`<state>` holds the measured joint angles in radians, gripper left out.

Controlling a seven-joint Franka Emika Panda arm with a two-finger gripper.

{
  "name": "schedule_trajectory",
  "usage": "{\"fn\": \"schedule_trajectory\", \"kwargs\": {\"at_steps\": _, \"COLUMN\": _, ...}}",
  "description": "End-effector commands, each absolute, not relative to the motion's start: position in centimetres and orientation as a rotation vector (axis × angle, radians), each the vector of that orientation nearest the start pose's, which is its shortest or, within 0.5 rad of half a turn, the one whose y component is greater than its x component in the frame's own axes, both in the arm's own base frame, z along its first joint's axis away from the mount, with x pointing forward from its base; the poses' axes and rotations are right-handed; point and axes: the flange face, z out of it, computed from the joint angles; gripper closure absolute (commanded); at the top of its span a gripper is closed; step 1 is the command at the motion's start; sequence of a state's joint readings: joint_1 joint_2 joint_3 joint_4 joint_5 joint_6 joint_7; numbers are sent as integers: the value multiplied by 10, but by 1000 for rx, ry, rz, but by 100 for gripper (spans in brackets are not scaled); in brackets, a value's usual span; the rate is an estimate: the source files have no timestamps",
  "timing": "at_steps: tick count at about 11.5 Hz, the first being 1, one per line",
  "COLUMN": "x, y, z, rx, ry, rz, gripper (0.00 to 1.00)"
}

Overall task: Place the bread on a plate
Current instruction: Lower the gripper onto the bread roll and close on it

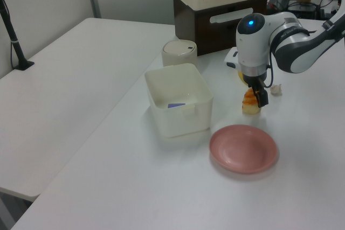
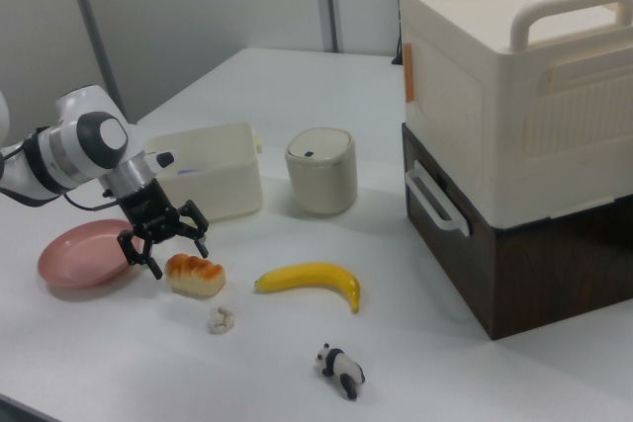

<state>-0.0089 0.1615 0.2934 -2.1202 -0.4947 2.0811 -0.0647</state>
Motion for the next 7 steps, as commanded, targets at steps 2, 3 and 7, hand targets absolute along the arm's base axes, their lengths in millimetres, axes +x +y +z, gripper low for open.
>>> {"fn": "schedule_trajectory", "kwargs": {"at_steps": 2, "x": 537, "y": 113, "z": 322, "rx": -3171, "ry": -1446, "rz": 312, "gripper": 4}}
{"fn": "schedule_trajectory", "kwargs": {"at_steps": 3, "x": 537, "y": 113, "z": 319, "rx": -3162, "ry": -1458, "rz": 323, "gripper": 4}}
{"fn": "schedule_trajectory", "kwargs": {"at_steps": 7, "x": 539, "y": 116, "z": 302, "rx": -3106, "ry": -1555, "rz": 389, "gripper": 17}}
